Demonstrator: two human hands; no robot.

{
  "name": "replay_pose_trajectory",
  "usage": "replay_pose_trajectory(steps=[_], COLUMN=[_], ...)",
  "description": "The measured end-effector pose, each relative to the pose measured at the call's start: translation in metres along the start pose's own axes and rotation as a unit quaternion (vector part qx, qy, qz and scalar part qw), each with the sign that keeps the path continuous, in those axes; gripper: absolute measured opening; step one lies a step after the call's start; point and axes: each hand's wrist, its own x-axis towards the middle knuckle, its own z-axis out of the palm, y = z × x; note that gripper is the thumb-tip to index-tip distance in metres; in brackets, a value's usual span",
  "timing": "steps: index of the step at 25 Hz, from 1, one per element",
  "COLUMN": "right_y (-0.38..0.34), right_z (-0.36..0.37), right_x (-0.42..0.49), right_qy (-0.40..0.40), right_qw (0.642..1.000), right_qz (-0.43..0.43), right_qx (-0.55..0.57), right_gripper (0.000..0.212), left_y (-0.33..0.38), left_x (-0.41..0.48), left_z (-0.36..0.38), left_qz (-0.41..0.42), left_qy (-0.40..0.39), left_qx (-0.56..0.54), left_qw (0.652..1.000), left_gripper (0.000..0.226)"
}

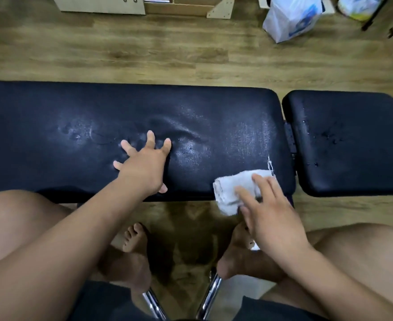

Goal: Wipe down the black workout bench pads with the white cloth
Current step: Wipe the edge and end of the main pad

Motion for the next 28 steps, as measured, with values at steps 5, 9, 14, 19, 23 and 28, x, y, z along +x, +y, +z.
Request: replay_pose_trajectory(steps=[5, 9, 14, 19, 23, 28], right_y=[0.053, 0.086, 0.089, 0.06, 0.021, 0.009], right_z=[-0.011, -0.024, -0.032, -0.011, 0.006, 0.005], right_x=[0.076, 0.183, 0.228, 0.117, 0.028, 0.111], right_qy=[0.044, 0.05, 0.002, 0.091, 0.123, 0.113], right_qw=[0.998, 0.991, 0.991, 0.993, 0.989, 0.992], right_qz=[0.026, 0.111, 0.132, 0.067, 0.014, 0.011], right_qx=[0.049, 0.054, 0.018, 0.02, 0.086, 0.062], right_gripper=[0.025, 0.034, 0.029, 0.013, 0.02, 0.02], left_y=[0.001, 0.003, 0.003, -0.003, -0.003, 0.0], left_x=[0.004, 0.005, 0.002, 0.001, 0.001, 0.007], left_z=[0.004, 0.0, -0.005, -0.003, 0.0, -0.001], left_qz=[-0.005, -0.006, -0.004, 0.021, 0.019, 0.007], left_qy=[0.005, -0.004, -0.012, -0.004, 0.0, -0.019], left_qx=[0.008, 0.007, 0.004, 0.018, 0.011, -0.017], left_qw=[1.0, 1.0, 1.0, 1.0, 1.0, 1.0], left_gripper=[0.121, 0.122, 0.122, 0.122, 0.122, 0.125])
